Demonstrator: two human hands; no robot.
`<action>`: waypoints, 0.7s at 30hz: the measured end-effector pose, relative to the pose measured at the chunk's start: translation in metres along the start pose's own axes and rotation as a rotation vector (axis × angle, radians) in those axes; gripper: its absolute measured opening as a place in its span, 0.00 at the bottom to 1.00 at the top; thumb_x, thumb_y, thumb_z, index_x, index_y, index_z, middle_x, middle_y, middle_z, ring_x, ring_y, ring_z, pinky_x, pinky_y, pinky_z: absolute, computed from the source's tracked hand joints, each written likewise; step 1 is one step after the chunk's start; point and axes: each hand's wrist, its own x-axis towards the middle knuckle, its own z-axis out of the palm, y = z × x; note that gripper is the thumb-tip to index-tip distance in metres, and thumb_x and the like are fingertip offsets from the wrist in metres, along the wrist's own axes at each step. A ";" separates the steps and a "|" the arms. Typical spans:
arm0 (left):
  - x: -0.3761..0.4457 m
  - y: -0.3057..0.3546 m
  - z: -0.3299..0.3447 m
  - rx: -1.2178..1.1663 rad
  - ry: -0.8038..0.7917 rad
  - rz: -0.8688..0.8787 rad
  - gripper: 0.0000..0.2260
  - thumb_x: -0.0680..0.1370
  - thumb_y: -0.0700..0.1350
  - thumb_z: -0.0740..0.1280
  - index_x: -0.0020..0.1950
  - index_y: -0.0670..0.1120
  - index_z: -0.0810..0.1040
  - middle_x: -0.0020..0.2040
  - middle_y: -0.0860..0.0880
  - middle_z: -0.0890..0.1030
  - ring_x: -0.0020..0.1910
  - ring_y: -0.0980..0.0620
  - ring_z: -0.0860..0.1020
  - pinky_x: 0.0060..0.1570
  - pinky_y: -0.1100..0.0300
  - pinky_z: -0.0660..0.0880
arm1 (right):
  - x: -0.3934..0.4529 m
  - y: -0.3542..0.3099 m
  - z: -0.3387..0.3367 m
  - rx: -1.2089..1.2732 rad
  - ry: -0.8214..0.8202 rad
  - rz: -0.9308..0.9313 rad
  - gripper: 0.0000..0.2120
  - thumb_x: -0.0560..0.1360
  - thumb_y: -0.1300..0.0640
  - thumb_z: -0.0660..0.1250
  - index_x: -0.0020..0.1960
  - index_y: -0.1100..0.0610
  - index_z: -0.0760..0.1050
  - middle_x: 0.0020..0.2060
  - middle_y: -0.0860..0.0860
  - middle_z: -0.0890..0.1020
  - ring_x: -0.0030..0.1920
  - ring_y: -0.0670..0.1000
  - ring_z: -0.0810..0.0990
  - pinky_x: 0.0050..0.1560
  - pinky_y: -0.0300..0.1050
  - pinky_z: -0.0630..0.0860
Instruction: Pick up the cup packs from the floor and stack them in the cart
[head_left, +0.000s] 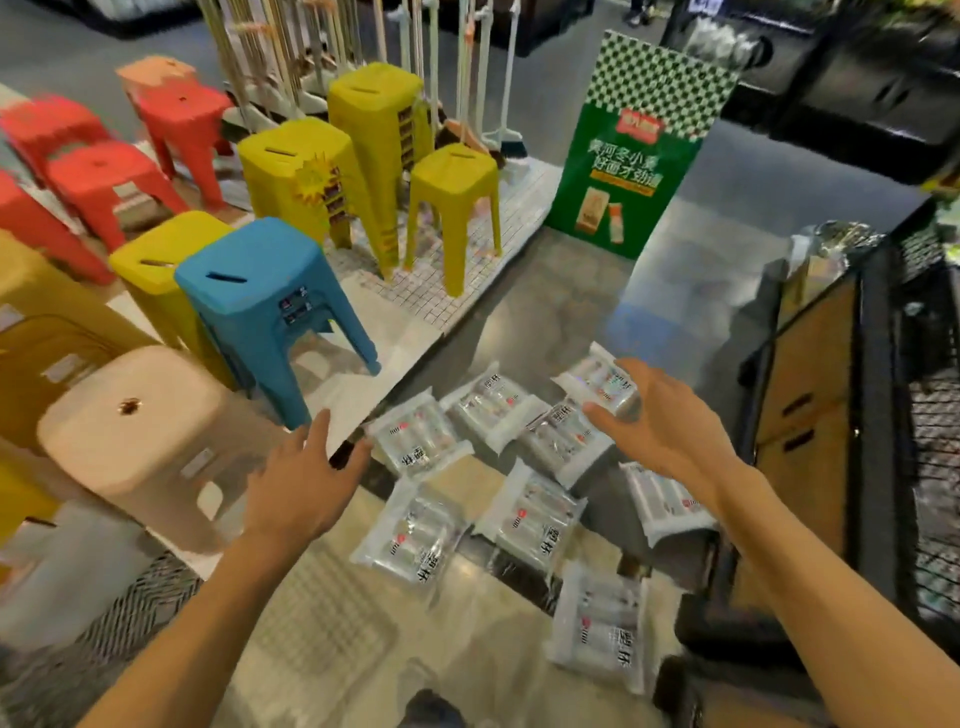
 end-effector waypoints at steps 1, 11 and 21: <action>0.008 -0.004 0.012 -0.008 -0.008 -0.026 0.37 0.79 0.71 0.51 0.83 0.53 0.55 0.81 0.45 0.64 0.76 0.37 0.66 0.70 0.37 0.67 | 0.012 -0.001 0.009 -0.003 -0.020 -0.006 0.38 0.79 0.32 0.65 0.82 0.49 0.63 0.72 0.53 0.79 0.71 0.59 0.77 0.66 0.58 0.76; 0.069 -0.069 0.205 -0.310 -0.016 -0.465 0.33 0.81 0.66 0.56 0.83 0.53 0.56 0.79 0.41 0.67 0.72 0.36 0.71 0.68 0.40 0.69 | 0.175 -0.013 0.211 0.003 -0.307 -0.142 0.40 0.77 0.31 0.66 0.83 0.46 0.61 0.77 0.52 0.73 0.76 0.59 0.71 0.69 0.59 0.72; 0.140 -0.144 0.531 -0.830 0.145 -0.892 0.29 0.83 0.59 0.61 0.82 0.53 0.60 0.71 0.43 0.76 0.61 0.43 0.78 0.56 0.52 0.71 | 0.296 0.028 0.553 0.044 -0.514 -0.265 0.45 0.75 0.27 0.67 0.84 0.44 0.57 0.78 0.53 0.72 0.76 0.58 0.73 0.73 0.59 0.72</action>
